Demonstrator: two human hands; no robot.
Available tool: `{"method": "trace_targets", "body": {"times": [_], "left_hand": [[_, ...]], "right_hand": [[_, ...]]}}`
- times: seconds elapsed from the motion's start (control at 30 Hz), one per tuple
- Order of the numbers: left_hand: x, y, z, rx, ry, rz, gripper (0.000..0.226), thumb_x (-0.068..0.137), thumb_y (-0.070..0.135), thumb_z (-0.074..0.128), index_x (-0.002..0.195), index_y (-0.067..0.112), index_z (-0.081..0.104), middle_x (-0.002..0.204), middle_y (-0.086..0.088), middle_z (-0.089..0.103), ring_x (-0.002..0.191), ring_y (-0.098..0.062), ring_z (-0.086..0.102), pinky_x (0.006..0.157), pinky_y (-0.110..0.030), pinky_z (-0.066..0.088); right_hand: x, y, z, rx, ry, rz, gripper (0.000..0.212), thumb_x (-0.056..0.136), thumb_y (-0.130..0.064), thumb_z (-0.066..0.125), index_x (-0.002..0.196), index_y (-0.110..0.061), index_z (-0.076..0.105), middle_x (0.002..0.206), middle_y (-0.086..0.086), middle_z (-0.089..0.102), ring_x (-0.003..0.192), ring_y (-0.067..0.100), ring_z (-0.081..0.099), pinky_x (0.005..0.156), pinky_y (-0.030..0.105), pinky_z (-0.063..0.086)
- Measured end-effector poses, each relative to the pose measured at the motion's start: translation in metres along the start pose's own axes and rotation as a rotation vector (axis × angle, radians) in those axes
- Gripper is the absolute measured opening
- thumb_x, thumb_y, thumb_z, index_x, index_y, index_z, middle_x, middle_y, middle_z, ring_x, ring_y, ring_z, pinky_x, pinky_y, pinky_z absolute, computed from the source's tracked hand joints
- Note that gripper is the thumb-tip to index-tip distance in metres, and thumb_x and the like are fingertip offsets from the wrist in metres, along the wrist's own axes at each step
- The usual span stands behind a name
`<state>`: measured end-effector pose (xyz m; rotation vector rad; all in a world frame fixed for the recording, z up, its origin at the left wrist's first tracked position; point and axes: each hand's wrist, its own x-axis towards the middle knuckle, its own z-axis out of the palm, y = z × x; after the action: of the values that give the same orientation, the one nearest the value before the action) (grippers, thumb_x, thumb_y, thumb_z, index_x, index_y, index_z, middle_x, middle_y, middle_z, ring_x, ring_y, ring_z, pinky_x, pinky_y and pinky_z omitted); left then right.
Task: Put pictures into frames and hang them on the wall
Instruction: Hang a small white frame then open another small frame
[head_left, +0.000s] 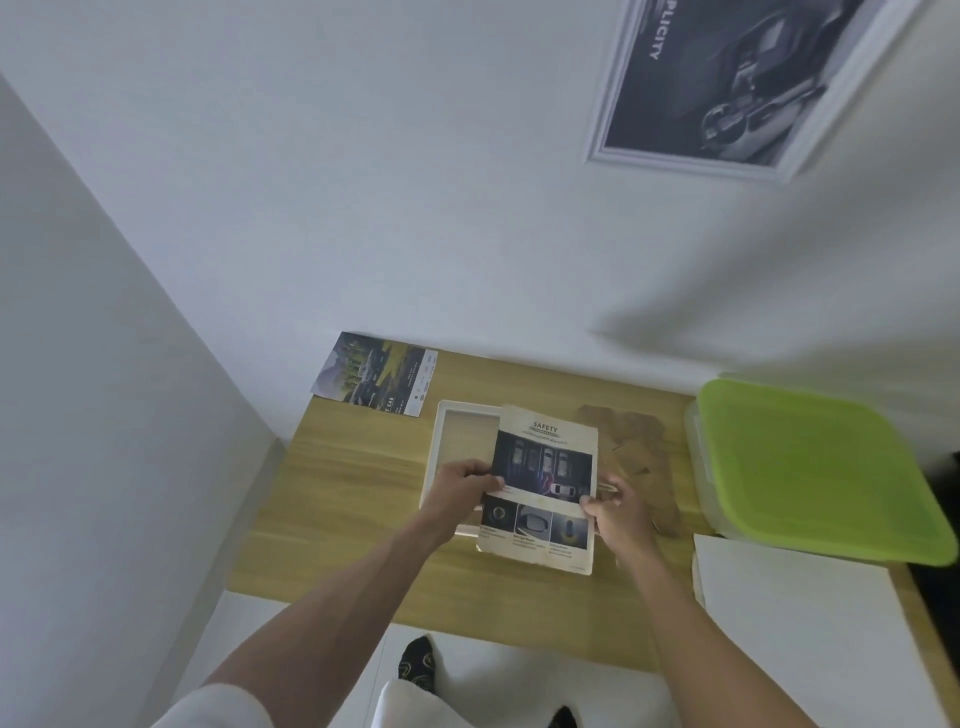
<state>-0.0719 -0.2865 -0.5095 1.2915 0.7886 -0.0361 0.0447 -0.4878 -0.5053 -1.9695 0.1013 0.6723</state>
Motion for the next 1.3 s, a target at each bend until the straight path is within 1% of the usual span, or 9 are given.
{"method": "trace_targets", "body": {"times": [0.1, 0.17, 0.4, 0.5, 0.67, 0.87, 1.0, 1.1, 1.3], "left_hand": [[-0.003, -0.007, 0.030, 0.123, -0.043, -0.068, 0.005, 0.082, 0.002, 0.067, 0.086, 0.002, 0.069, 0.088, -0.013, 0.074, 0.080, -0.024, 0.071, 0.079, -0.039, 0.058], [-0.008, -0.013, 0.058, 0.166, -0.069, -0.116, 0.005, 0.083, 0.000, 0.067, 0.088, 0.000, 0.067, 0.088, -0.013, 0.074, 0.079, -0.024, 0.072, 0.075, -0.037, 0.060], [-0.030, -0.038, 0.169, 0.292, -0.165, -0.235, 0.010, 0.084, -0.004, 0.068, 0.092, -0.002, 0.063, 0.098, -0.017, 0.073, 0.083, -0.025, 0.073, 0.061, -0.031, 0.060], [-0.037, -0.054, 0.216, 0.378, -0.164, -0.221, 0.011, 0.080, -0.006, 0.071, 0.082, 0.001, 0.063, 0.092, -0.019, 0.072, 0.080, -0.030, 0.073, 0.066, -0.039, 0.062], [-0.045, -0.076, 0.276, 0.512, -0.093, -0.158, 0.013, 0.078, -0.003, 0.074, 0.077, 0.005, 0.063, 0.087, -0.016, 0.072, 0.073, -0.028, 0.074, 0.065, -0.041, 0.062], [-0.043, -0.089, 0.304, 0.623, 0.008, -0.067, 0.027, 0.078, 0.004, 0.073, 0.102, 0.010, 0.063, 0.099, -0.010, 0.068, 0.088, -0.026, 0.068, 0.070, -0.037, 0.060], [-0.047, -0.093, 0.310, 0.757, 0.011, 0.088, 0.048, 0.081, 0.005, 0.069, 0.127, 0.010, 0.056, 0.116, -0.010, 0.060, 0.102, -0.026, 0.060, 0.076, -0.028, 0.050], [-0.049, -0.101, 0.313, 0.889, -0.069, 0.160, 0.040, 0.083, 0.004, 0.064, 0.122, 0.010, 0.059, 0.115, -0.006, 0.049, 0.099, -0.025, 0.054, 0.085, -0.032, 0.050], [-0.047, -0.108, 0.319, 0.965, -0.091, 0.210, 0.027, 0.086, -0.002, 0.054, 0.110, 0.005, 0.065, 0.111, -0.006, 0.045, 0.095, -0.031, 0.055, 0.086, -0.041, 0.053]], "right_hand": [[-0.007, 0.018, -0.039, -0.117, -0.016, -0.021, 0.048, 0.088, 0.001, 0.066, 0.130, -0.019, 0.052, 0.109, 0.007, 0.062, 0.084, 0.008, 0.061, 0.060, 0.020, 0.048], [-0.012, 0.034, -0.068, -0.170, -0.010, -0.023, 0.049, 0.088, -0.003, 0.066, 0.131, -0.022, 0.053, 0.103, 0.003, 0.063, 0.081, -0.001, 0.056, 0.059, 0.017, 0.039], [-0.030, 0.095, -0.170, -0.205, 0.064, 0.064, 0.047, 0.081, -0.004, 0.068, 0.125, -0.021, 0.060, 0.090, 0.003, 0.069, 0.084, 0.016, 0.066, 0.072, 0.030, 0.049], [-0.033, 0.121, -0.209, -0.245, 0.079, 0.073, 0.049, 0.081, -0.006, 0.067, 0.127, -0.021, 0.059, 0.094, 0.001, 0.069, 0.089, 0.018, 0.065, 0.081, 0.032, 0.049], [-0.031, 0.146, -0.253, -0.320, 0.120, 0.046, 0.046, 0.086, -0.004, 0.064, 0.130, -0.016, 0.056, 0.098, 0.002, 0.066, 0.091, 0.021, 0.062, 0.066, 0.022, 0.042], [-0.019, 0.156, -0.266, -0.458, 0.153, -0.025, 0.041, 0.090, -0.004, 0.059, 0.130, -0.014, 0.057, 0.103, 0.006, 0.067, 0.092, 0.022, 0.062, 0.066, 0.022, 0.045], [-0.019, 0.168, -0.262, -0.637, 0.170, -0.070, 0.040, 0.092, -0.025, 0.060, 0.131, -0.024, 0.051, 0.121, 0.005, 0.055, 0.106, 0.021, 0.058, 0.077, 0.032, 0.054], [-0.025, 0.171, -0.256, -0.797, 0.155, -0.111, 0.050, 0.096, -0.029, 0.059, 0.143, -0.020, 0.044, 0.135, 0.006, 0.043, 0.123, 0.022, 0.048, 0.084, 0.032, 0.049], [-0.022, 0.175, -0.255, -0.843, 0.146, -0.129, 0.050, 0.097, -0.030, 0.057, 0.144, -0.017, 0.046, 0.138, 0.007, 0.043, 0.126, 0.023, 0.046, 0.096, 0.033, 0.049]]}}
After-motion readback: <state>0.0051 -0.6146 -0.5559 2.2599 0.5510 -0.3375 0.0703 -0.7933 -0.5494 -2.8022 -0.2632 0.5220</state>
